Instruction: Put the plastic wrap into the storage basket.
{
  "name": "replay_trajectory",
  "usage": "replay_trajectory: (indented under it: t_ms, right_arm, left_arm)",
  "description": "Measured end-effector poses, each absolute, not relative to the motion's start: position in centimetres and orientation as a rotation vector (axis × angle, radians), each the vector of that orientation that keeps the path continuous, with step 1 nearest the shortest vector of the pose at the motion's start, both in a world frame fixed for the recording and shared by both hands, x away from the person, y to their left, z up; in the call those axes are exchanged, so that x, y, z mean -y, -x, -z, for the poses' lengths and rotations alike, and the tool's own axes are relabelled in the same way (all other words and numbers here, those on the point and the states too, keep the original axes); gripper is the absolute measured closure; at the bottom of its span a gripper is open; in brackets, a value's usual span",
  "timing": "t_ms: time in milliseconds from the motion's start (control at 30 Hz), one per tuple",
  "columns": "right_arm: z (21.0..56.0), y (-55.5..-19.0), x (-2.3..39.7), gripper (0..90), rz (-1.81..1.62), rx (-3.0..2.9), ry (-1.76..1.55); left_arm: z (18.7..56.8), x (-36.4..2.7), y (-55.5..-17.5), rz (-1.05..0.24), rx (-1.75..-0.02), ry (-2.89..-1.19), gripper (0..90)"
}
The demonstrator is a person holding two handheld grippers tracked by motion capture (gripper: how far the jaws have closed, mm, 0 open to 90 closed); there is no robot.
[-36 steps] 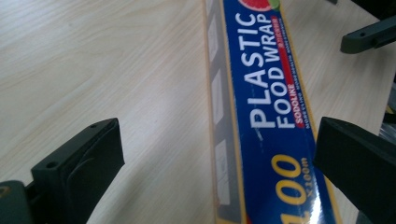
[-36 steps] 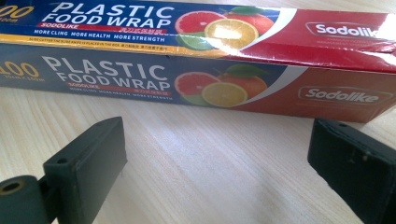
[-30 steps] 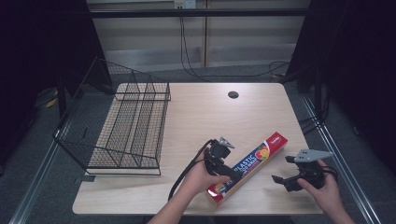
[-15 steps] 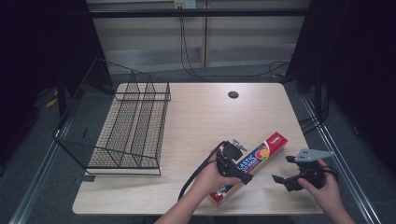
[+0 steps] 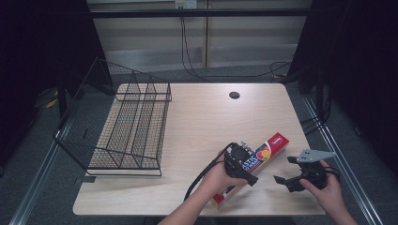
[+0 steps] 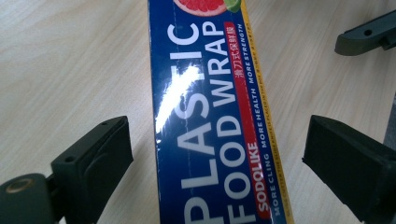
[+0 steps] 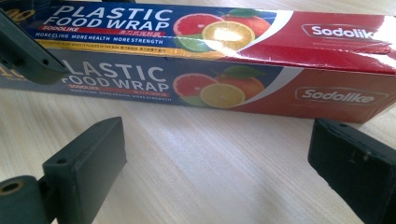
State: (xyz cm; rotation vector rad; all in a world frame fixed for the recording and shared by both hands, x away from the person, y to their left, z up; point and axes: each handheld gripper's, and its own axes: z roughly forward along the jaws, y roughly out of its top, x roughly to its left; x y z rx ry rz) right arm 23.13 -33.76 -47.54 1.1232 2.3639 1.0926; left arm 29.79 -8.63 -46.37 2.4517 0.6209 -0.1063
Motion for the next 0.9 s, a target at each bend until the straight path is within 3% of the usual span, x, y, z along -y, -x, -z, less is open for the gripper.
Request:
replay_trajectory:
  t_ms: [900]
  right_arm:
    - [47.3,-23.1,33.9,3.9,-1.099,-2.355,-1.12]
  left_arm:
    - [47.1,11.5,-30.6,0.108,-0.653,-2.556,20.1]
